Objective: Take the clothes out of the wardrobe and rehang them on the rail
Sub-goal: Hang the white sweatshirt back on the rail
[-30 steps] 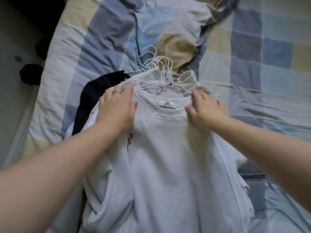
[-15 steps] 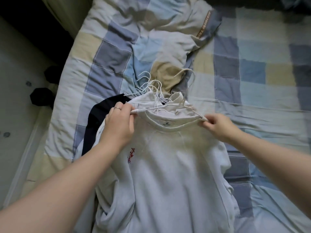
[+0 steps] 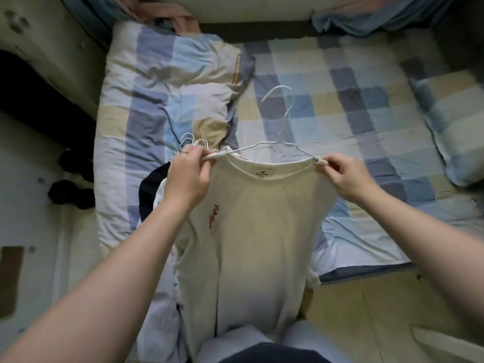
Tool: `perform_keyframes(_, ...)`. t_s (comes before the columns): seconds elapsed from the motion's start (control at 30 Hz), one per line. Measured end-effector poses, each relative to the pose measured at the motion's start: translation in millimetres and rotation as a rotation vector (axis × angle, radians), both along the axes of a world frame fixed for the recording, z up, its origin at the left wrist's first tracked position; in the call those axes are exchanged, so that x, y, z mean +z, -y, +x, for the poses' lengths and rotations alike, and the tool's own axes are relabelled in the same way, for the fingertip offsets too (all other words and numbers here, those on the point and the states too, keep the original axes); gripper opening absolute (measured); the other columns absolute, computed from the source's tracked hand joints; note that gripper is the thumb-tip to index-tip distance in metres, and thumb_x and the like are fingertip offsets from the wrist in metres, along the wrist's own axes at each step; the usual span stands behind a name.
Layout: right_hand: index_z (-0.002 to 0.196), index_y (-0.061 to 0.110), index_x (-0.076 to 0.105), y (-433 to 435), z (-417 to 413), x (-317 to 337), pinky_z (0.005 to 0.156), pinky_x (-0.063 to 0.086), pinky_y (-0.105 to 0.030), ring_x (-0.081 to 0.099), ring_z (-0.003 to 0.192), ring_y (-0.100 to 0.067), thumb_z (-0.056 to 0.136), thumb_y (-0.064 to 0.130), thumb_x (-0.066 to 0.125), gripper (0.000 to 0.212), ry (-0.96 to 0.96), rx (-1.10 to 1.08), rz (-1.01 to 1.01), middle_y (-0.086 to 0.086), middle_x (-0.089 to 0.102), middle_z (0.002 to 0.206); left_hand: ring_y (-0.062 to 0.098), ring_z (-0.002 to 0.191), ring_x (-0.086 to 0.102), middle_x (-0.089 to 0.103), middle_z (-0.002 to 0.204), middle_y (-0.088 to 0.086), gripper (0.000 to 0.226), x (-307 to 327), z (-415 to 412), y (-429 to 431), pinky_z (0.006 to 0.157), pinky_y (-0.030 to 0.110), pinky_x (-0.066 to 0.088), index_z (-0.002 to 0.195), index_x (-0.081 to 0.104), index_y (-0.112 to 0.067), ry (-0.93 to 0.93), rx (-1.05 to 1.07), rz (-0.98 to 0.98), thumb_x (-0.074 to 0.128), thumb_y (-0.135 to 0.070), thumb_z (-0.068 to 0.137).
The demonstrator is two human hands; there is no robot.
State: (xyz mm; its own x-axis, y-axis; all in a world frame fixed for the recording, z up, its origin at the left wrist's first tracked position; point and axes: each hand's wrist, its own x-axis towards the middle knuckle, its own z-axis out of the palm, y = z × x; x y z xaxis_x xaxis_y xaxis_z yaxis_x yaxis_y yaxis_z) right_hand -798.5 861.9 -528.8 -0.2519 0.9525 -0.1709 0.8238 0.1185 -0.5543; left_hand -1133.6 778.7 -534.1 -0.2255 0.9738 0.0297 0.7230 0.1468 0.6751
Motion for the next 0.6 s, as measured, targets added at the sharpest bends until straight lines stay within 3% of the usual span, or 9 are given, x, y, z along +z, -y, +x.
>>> perform_keyframes(0.27,0.101,0.010,0.070,111.1,136.4,85.5,0.078,0.040,-0.027,0.060,0.090,-0.019,0.093,0.013,0.061,0.013,0.001,-0.187,0.155,-0.005,0.069,0.096,0.031,0.094,0.058,0.062,0.095,0.005,0.012,77.7,112.8,-3.2,0.085,0.046,0.048,0.100,0.071,-0.013,-0.029,-0.302,0.117,0.068,-0.021,0.092)
perform_keyframes(0.4,0.101,0.012,0.070,177.2,220.3,110.1,0.078,0.042,-0.027,0.060,0.088,-0.016,0.093,0.017,0.062,0.012,0.007,-0.340,0.198,0.001,0.068,0.095,0.022,0.095,0.054,0.055,0.096,-0.002,0.017,109.3,205.2,1.2,0.083,0.033,0.042,0.103,0.071,-0.013,-0.042,-0.494,0.167,0.063,-0.027,0.096)
perform_keyframes(0.53,0.100,0.013,0.070,258.5,306.7,127.5,0.079,0.047,-0.032,0.061,0.087,-0.016,0.092,0.017,0.064,0.011,0.025,-0.490,0.254,0.001,0.068,0.093,0.018,0.097,0.050,0.052,0.099,-0.007,0.022,129.7,311.6,21.9,0.085,0.036,0.045,0.107,0.070,-0.020,-0.078,-0.654,0.194,0.056,-0.035,0.099)
perform_keyframes(0.6,0.100,0.014,0.071,303.8,347.6,135.8,0.079,0.046,-0.024,0.060,0.087,-0.012,0.092,0.017,0.064,0.010,0.032,-0.546,0.266,0.005,0.067,0.093,0.020,0.098,0.051,0.055,0.102,-0.004,0.023,136.0,366.7,38.9,0.085,0.038,0.046,0.108,0.069,-0.020,-0.070,-0.741,0.190,0.054,-0.036,0.100)
